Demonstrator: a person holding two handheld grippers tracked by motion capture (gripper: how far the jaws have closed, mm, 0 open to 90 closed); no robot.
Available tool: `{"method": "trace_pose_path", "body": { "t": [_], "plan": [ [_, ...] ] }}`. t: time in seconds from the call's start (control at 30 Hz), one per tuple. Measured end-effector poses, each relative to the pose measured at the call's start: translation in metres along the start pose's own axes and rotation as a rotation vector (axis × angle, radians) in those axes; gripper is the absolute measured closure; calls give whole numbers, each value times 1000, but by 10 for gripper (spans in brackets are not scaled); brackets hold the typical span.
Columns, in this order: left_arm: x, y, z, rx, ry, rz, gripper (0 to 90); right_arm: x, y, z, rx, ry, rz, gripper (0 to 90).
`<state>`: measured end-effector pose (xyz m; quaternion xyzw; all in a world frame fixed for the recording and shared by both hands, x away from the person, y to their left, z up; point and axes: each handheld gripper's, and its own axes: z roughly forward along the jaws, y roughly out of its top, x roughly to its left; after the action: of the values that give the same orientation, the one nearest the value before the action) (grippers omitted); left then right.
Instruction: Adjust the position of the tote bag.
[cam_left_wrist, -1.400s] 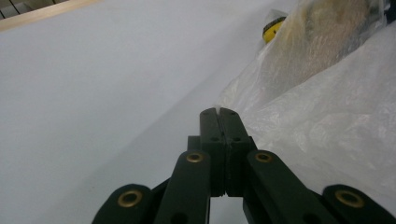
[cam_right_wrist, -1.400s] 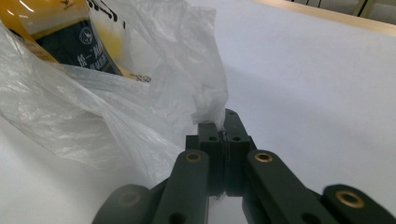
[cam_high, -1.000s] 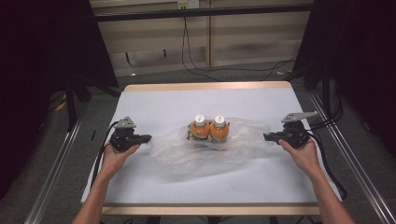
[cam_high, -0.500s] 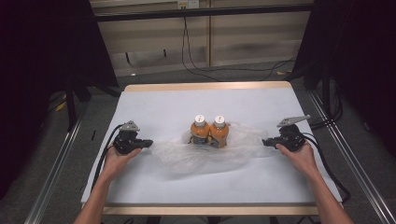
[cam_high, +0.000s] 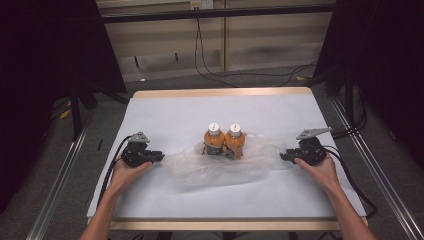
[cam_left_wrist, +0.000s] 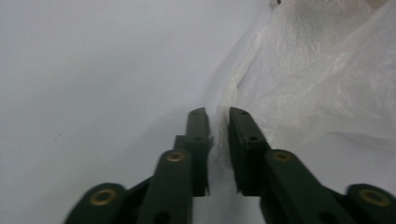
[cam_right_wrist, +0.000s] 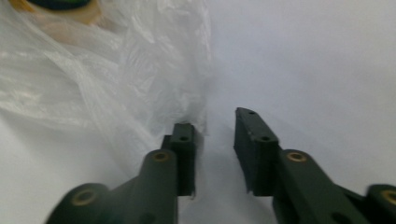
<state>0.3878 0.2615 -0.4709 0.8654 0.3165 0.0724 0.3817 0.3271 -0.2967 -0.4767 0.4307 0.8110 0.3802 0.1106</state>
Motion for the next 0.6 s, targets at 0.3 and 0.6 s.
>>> {"method": "trace_pose_path", "body": {
  "t": [0.3,0.6],
  "plan": [
    [-6,17,-27,-178,-13,-7,446,1,13,-26,-166,13,31,375],
    [-31,43,-41,-258,-32,68,433,14,31,-54,-263,8,-5,295]
  ]
}}
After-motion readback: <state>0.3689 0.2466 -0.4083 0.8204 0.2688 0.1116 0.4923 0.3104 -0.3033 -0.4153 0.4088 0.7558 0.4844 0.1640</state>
